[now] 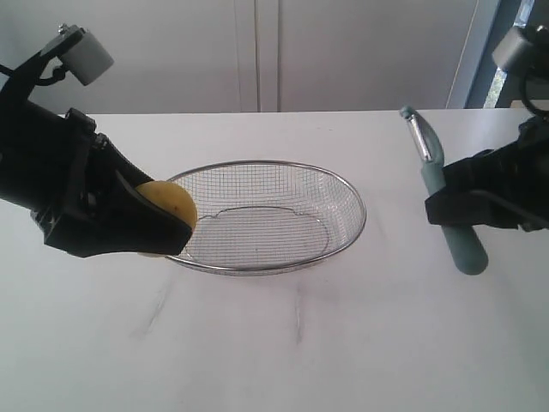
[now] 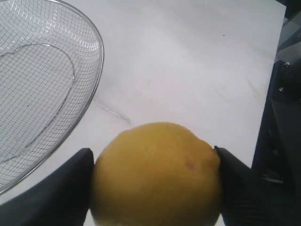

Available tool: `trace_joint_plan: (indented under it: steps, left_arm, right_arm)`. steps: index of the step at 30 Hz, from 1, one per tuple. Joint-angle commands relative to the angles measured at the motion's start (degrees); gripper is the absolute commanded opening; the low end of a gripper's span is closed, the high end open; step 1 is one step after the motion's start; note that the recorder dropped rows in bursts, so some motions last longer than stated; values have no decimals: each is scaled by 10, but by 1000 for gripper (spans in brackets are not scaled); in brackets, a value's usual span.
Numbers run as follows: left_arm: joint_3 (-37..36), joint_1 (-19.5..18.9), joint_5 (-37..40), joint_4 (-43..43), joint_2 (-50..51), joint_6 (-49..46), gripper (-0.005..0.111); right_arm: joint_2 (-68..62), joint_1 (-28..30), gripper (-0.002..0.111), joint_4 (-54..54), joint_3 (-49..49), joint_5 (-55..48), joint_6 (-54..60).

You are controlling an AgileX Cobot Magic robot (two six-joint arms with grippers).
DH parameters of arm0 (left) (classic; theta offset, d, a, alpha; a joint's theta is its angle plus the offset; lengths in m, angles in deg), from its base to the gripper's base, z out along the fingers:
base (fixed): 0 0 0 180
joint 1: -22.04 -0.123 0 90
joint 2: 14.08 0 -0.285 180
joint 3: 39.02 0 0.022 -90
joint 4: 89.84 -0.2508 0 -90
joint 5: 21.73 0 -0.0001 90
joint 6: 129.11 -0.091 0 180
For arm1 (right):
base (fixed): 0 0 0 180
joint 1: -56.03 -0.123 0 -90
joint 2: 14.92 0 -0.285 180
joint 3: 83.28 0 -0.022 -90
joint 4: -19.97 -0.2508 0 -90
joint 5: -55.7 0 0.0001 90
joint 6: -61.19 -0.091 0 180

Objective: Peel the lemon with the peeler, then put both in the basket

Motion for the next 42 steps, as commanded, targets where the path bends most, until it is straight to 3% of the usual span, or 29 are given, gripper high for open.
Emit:
trace_joint_plan:
  steps: [1,15,30,42]
  left_arm:
    - [-1,-2,-4,21,-6,3,0]
    - [-1,-2,-21,21,-6,2,0]
    - [-1,-2,-44,26,-6,2,0]
    - [-1,-2,-55,26,-6,2,0]
  right_arm:
    - [-20,4,0,-51,26,1,45]
    - [-76,-75,0,-182,37,-1,165]
    - [-162,-290,0,-188,19,211,106]
    - [-163,-348,0,-228,5,255,100]
